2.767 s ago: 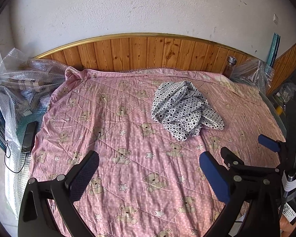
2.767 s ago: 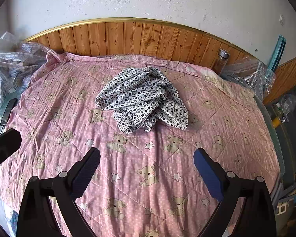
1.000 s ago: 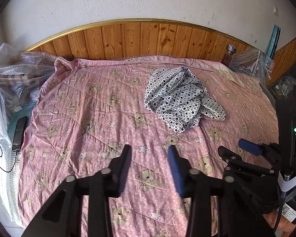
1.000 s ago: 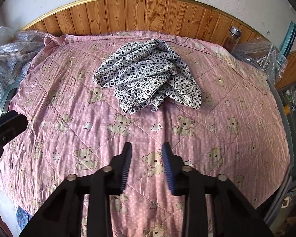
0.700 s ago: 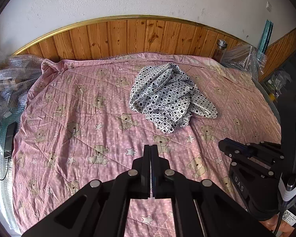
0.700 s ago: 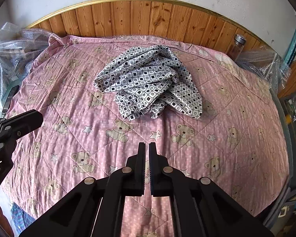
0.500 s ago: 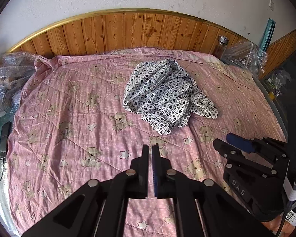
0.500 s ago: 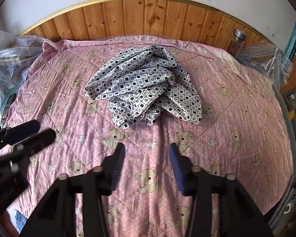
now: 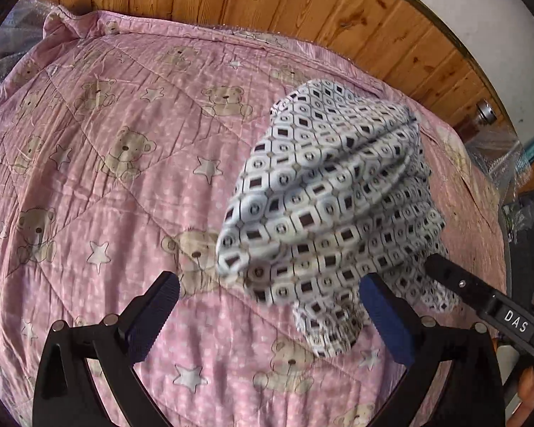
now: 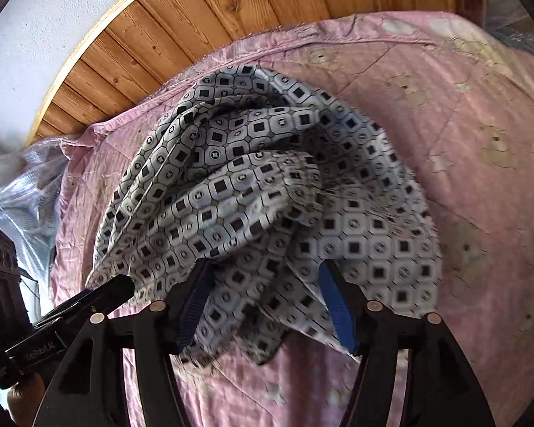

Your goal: Fold clothes

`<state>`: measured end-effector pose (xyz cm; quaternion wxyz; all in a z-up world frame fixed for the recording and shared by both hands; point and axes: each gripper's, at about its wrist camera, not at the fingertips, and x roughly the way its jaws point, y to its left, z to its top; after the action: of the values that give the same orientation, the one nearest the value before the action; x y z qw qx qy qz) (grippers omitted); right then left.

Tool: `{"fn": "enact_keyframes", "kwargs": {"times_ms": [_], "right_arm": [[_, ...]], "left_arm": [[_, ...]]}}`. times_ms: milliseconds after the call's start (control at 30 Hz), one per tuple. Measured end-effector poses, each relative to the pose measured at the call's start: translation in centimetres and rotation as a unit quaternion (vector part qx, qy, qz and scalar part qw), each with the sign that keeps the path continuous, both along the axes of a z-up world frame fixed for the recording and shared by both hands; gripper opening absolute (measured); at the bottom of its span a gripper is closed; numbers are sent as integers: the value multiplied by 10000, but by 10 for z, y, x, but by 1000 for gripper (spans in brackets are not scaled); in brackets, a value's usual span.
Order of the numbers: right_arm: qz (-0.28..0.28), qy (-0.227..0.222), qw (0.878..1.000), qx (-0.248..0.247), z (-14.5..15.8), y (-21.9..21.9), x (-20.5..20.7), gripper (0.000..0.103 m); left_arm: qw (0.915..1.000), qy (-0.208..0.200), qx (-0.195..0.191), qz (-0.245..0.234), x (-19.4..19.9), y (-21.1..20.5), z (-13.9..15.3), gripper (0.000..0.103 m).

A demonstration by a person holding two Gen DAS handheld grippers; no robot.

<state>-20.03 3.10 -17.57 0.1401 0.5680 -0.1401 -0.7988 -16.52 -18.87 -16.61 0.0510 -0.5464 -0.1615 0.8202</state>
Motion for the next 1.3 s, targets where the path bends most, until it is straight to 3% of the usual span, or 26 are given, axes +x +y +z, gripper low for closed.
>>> {"fn": "enact_keyframes", "kwargs": {"times_ms": [33,67,133,233,300,400,433,500,567,633,700,733,800,833,900,1000,1067,1133,1300], "right_arm": [[127,-107,9999,-42,-9,-5,-8,28],[246,-121,9995,181,-11,-8,-12,15],[259,228,9992,204,12,3,-7,6],[287,1031,9941,148,76,46,39,5],[387,898,9936,570,76,70,71,4],[711,-158,9904,1173,12,88,93,10],[762,-339,9884,1268,2,93,96,18],[514,-88,9923,1120,20,110,96,25],[188,308,9958,841,50,123,85,46],[-90,651,9964,543,74,131,66,54],[-135,818,9959,372,85,125,38,55],[-123,827,9957,403,86,118,23,55],[-64,798,9960,384,89,103,-6,55],[-27,720,9967,370,86,95,-17,56],[92,555,9980,271,77,83,-39,56],[279,195,9994,79,51,65,-59,57],[357,-8,9993,97,35,50,-65,57],[465,-154,9985,231,23,39,-66,57],[818,-451,9950,344,1,19,-54,61]], "left_arm": [[10000,-29,69,27,-9,1,-3,102],[9999,-80,141,-1,-19,3,-5,102],[9994,-161,271,-155,-37,8,-7,102],[9983,169,487,-259,-55,12,13,102],[9968,361,633,-333,-61,15,27,102],[9955,234,741,-538,-69,30,24,102],[9948,104,786,-633,-69,37,17,102],[9935,-171,821,-773,-64,54,3,102],[9913,-248,932,-897,-56,67,-3,102],[9895,-274,1019,-993,-50,75,-5,102],[9880,-278,1113,-1037,-48,81,-6,102],[9867,-286,1239,-1017,-49,81,-5,99],[9844,-330,1452,-942,-52,77,-3,80],[9855,-297,1413,-887,-53,73,3,70],[9878,-195,1298,-843,-54,61,14,67],[9929,-178,835,-830,-48,40,26,57],[9950,-195,513,-832,-41,24,28,40],[9976,-103,77,-675,-30,6,38,29],[9935,510,-1004,192,7,-52,87,27]]}}
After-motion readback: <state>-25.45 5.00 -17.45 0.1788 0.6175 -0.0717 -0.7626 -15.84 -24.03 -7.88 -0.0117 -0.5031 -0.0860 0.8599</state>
